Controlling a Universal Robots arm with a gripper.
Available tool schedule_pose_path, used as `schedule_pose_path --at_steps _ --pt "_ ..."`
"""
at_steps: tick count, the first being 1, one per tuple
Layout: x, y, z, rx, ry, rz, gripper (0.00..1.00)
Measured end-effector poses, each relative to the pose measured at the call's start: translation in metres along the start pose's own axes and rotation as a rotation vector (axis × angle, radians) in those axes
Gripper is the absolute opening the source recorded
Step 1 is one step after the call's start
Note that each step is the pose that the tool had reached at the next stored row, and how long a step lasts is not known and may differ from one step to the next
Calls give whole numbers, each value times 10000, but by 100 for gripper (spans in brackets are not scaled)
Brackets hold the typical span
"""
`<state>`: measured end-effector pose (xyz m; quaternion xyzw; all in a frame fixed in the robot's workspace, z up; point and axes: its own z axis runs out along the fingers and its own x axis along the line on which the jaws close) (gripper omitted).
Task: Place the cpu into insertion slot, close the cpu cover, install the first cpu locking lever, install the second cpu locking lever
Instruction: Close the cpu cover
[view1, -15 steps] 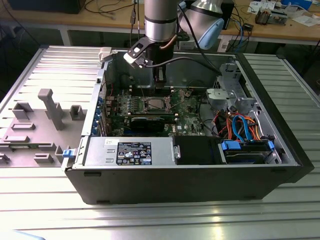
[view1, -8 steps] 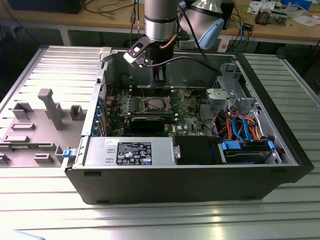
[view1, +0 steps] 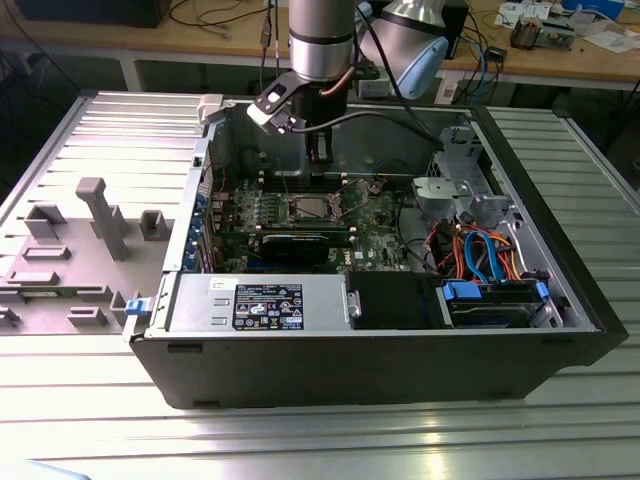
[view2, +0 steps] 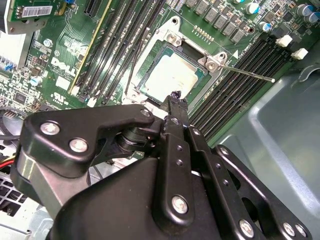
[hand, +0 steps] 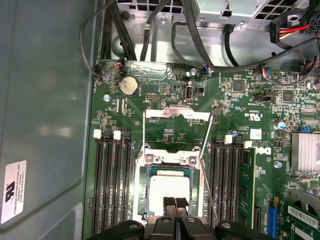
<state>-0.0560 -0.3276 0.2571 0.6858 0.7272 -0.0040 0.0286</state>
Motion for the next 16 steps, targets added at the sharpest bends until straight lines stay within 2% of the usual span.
schedule_pose_path --at_steps 16 --pt "-2 2 -44 0 0 0 11"
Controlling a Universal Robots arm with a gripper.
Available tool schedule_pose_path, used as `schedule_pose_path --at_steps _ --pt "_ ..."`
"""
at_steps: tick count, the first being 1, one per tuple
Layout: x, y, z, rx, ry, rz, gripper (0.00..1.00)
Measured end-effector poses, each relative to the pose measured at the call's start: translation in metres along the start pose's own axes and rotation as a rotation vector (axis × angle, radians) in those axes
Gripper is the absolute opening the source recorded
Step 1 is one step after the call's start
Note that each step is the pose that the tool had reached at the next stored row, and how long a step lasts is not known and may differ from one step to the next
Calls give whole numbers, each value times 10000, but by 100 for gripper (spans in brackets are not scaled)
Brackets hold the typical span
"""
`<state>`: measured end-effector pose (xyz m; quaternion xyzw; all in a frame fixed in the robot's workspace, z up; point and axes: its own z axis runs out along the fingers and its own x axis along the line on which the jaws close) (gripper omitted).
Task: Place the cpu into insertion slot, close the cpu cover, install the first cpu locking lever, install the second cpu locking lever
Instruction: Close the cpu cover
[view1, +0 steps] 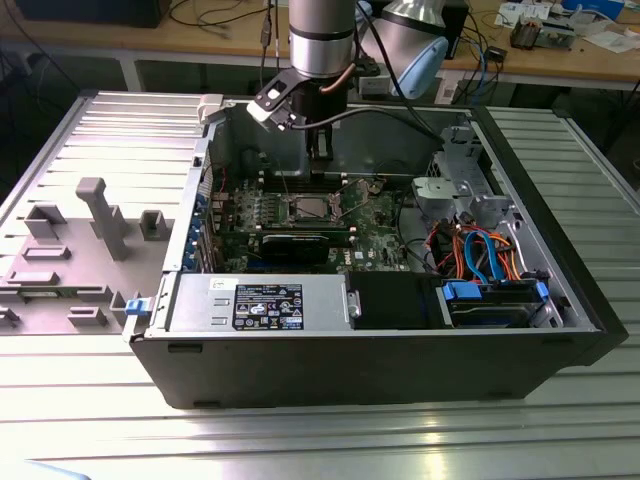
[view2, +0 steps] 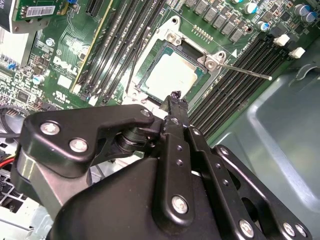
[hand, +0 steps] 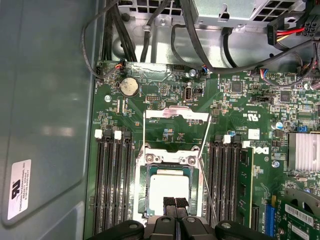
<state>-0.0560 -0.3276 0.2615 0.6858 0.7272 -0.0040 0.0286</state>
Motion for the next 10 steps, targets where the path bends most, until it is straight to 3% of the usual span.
schedule_pose_path --at_steps 10 --pt "-1 1 -25 0 1 0 11"
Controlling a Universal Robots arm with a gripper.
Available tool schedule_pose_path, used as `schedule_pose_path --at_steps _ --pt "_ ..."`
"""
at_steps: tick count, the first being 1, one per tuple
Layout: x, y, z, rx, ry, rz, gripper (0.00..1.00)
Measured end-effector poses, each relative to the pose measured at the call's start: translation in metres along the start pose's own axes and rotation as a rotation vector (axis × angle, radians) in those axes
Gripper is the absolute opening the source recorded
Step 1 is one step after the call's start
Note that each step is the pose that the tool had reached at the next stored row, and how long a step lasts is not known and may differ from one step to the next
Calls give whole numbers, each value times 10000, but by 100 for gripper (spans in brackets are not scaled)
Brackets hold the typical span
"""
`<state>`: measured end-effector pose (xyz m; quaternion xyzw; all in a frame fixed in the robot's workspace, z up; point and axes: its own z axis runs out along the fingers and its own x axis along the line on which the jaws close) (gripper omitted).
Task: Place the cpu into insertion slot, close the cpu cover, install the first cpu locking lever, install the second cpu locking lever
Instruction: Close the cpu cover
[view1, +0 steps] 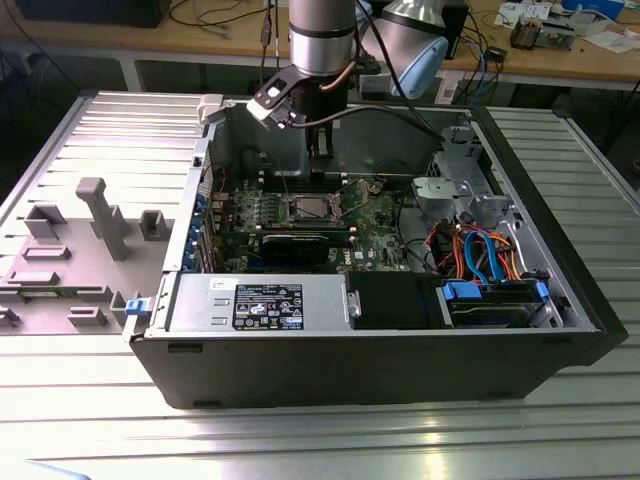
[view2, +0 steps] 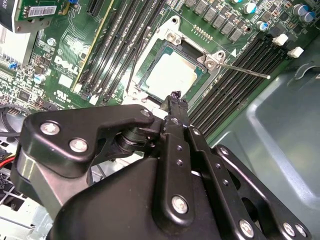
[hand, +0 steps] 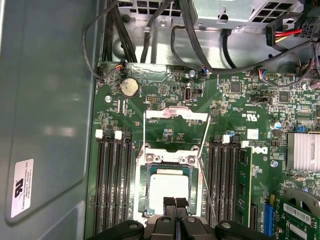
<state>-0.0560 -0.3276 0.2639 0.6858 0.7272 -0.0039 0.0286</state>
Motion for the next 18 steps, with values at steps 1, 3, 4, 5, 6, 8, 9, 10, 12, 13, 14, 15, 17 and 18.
schedule_pose_path --at_steps 1,3,4,5,6,8,9,10,12,13,14,15,17,18 --pt "0 0 -5 1 0 0 11" --pt "-1 0 -10 0 0 0 11" --pt "-1 1 -13 0 0 0 11" --pt "-1 1 -15 0 1 0 11" --pt "-1 1 -17 0 0 0 11" --pt "-1 1 -19 0 0 0 11" --pt "-1 1 -22 1 0 0 11" --pt "-1 1 -23 0 1 0 11" --pt "-1 1 -26 0 1 0 11" --pt "-1 1 -27 0 1 0 11" --pt "-1 1 -29 1 0 -1 11" --pt "-2 1 -32 0 1 0 11" --pt "-2 1 -35 0 0 0 11" --pt "-2 1 -37 0 1 0 11"
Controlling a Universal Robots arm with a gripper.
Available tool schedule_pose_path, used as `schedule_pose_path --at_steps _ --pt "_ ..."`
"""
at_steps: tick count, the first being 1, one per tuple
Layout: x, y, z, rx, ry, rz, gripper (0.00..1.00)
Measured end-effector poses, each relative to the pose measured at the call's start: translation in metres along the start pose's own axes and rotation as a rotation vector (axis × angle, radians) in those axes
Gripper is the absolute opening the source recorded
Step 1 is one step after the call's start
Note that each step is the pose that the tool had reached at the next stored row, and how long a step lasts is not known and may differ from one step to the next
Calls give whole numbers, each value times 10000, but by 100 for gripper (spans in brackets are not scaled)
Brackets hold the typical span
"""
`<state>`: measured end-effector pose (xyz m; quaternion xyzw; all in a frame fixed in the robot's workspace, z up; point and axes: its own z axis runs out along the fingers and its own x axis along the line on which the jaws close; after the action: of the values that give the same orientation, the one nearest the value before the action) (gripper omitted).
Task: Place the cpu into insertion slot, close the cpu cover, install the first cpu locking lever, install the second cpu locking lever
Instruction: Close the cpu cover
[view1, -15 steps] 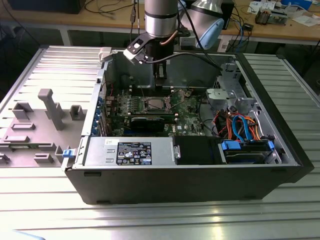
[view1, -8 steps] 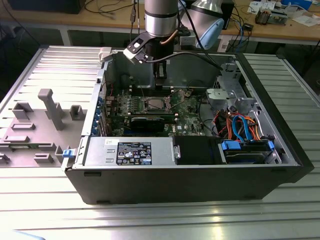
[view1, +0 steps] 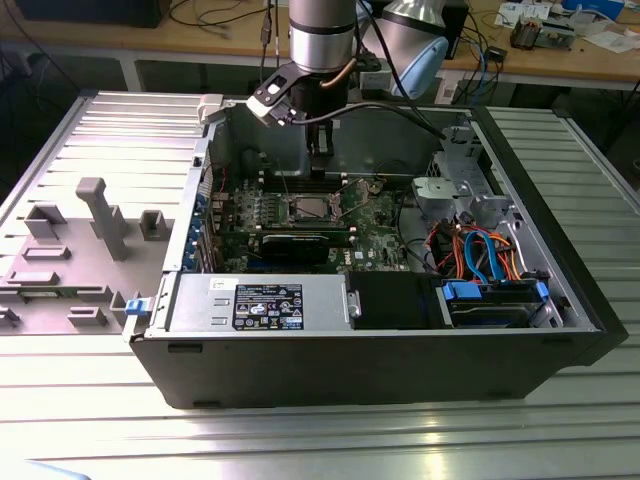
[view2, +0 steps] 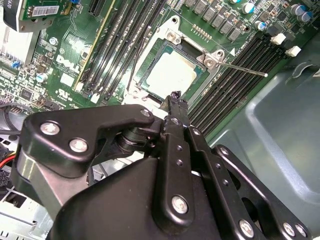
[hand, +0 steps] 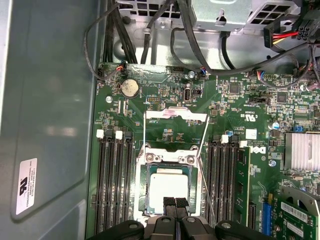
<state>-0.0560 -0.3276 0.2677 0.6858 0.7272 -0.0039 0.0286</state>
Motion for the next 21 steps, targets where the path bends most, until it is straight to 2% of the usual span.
schedule_pose_path --at_steps 21 --pt "-2 1 -37 0 2 0 11"
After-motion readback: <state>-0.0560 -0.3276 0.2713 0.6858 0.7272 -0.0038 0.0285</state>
